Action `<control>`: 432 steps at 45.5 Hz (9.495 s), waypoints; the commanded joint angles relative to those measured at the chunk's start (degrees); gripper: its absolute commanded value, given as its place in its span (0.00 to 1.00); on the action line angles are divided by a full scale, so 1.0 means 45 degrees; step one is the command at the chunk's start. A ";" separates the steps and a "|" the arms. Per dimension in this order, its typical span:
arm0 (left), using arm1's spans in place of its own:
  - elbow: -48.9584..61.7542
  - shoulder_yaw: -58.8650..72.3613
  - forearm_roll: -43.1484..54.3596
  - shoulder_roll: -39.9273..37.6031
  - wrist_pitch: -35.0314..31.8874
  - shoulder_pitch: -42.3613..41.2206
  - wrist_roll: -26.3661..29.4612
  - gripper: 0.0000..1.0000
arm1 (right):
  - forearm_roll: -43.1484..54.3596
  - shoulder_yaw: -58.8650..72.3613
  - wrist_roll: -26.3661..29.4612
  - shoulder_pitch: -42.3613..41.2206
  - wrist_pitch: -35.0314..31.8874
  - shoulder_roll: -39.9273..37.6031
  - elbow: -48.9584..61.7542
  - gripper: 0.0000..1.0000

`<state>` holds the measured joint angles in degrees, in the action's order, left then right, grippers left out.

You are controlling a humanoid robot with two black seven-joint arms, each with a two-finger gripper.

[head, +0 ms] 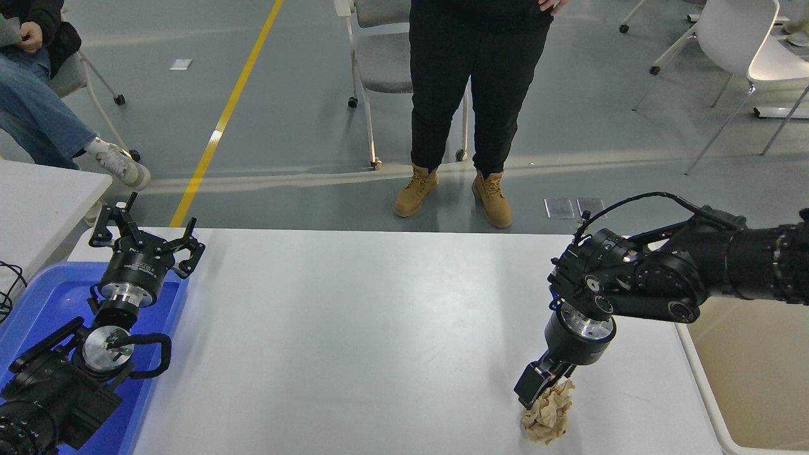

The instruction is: Clean the table surface

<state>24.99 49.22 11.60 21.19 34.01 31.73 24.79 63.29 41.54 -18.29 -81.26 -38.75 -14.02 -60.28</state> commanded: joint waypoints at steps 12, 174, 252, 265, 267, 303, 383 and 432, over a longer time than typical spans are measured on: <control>0.0013 0.0000 0.0000 -0.0001 0.0000 0.0000 0.0000 1.00 | -0.0041 -0.0070 0.0002 0.0909 0.0661 -0.0789 0.0348 0.98; 0.0013 0.0000 0.0000 -0.0001 0.0000 0.0000 0.0000 1.00 | -0.5039 -0.5402 -0.2068 0.1572 0.2811 -0.3251 0.8919 0.00; 0.0013 0.0000 0.0000 -0.0001 0.0000 0.0000 0.0000 1.00 | -0.9317 -0.6105 0.3791 0.8174 0.6833 -0.3212 1.4528 0.00; -0.0006 0.0000 0.0000 -0.0001 0.0000 0.0000 0.0000 1.00 | -0.9807 -0.6398 0.3791 0.8839 0.7654 -0.2314 1.4489 0.00; 0.0013 0.0000 0.0000 -0.0001 0.0000 0.0000 0.0000 1.00 | -0.9807 -0.6476 0.3791 0.8878 0.7771 -0.2196 1.4489 0.00; -0.0006 0.0000 0.0000 -0.0001 0.0000 0.0000 0.0000 1.00 | -0.9807 -0.6496 0.3713 0.9815 0.8592 -0.1044 1.4411 0.00; -0.0006 0.0000 0.0000 -0.0001 0.0000 0.0000 0.0000 1.00 | -1.3498 -1.5379 0.3655 0.5285 0.9803 -0.5105 0.9960 0.98; 0.0013 0.0000 0.0000 -0.0001 0.0000 0.0000 0.0000 1.00 | -1.3400 -2.1125 0.3557 0.5538 0.9842 -0.3056 0.5818 0.99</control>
<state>25.02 49.22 11.60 21.18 34.01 31.73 24.79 2.89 -52.08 -1.99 -57.81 5.38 -31.38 -32.10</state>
